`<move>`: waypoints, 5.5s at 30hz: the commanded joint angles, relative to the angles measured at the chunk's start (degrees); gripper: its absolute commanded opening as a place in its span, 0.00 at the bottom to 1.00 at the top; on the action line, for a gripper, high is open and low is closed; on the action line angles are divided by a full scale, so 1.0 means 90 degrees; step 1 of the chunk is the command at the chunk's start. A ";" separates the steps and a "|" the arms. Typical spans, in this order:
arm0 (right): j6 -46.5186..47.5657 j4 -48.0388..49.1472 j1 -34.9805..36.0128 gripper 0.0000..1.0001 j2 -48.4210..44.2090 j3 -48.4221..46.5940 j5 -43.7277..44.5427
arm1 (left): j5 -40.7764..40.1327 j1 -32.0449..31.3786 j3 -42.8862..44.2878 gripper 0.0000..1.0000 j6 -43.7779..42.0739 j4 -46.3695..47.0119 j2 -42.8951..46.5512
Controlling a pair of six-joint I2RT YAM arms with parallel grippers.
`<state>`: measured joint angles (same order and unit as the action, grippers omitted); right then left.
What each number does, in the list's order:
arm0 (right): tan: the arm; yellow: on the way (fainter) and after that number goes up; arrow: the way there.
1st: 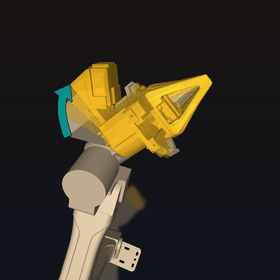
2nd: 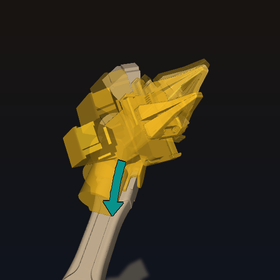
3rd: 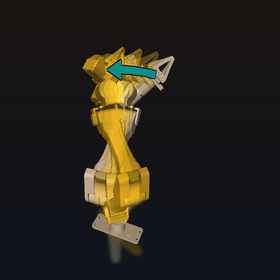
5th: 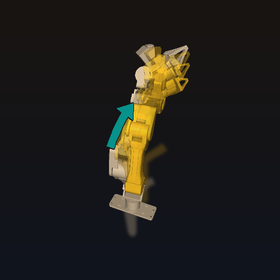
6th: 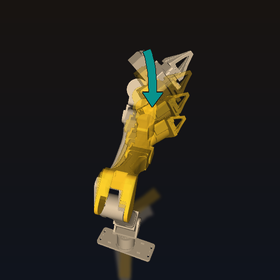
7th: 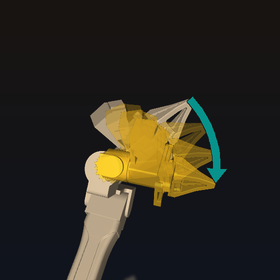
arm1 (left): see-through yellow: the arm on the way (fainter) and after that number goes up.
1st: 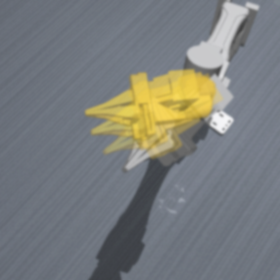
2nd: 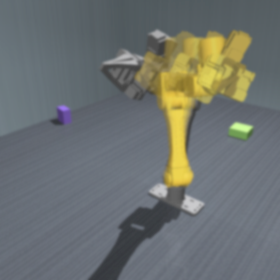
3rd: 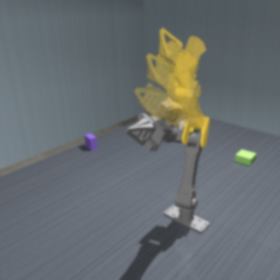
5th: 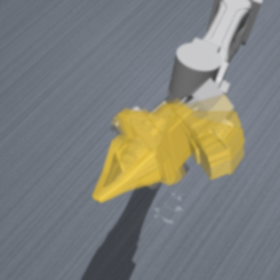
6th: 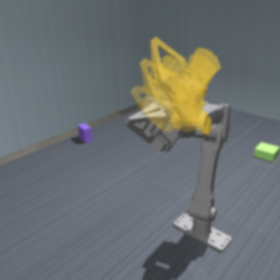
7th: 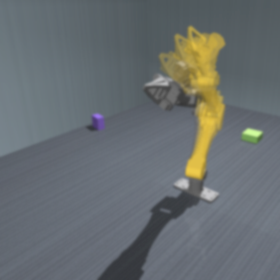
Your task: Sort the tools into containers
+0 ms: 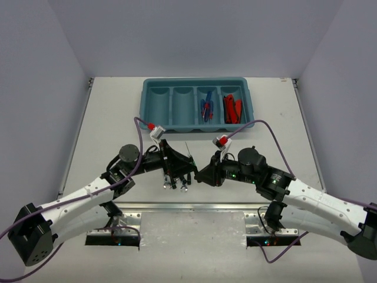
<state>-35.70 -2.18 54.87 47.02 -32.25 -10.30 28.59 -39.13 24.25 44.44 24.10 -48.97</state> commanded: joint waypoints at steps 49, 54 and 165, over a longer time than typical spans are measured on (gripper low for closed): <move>-0.0848 -0.2063 -0.0032 0.99 0.0711 0.0048 0.2190 | -0.4719 0.1115 1.0438 1.00 -0.2537 -0.6893 -0.6963; -0.1344 -0.1591 -0.0010 0.99 0.2632 -0.0846 0.2455 | -0.5454 0.0171 0.6975 1.00 -0.2147 -0.5611 -0.3694; -0.1178 -0.3263 -0.0413 0.98 -0.2839 0.0540 0.4840 | -0.5665 0.1148 0.7428 0.00 -0.2608 -0.4748 -0.5786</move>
<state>-43.72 -29.24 51.13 22.22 -29.01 31.52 -16.93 -30.14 80.11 26.95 -12.05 -90.30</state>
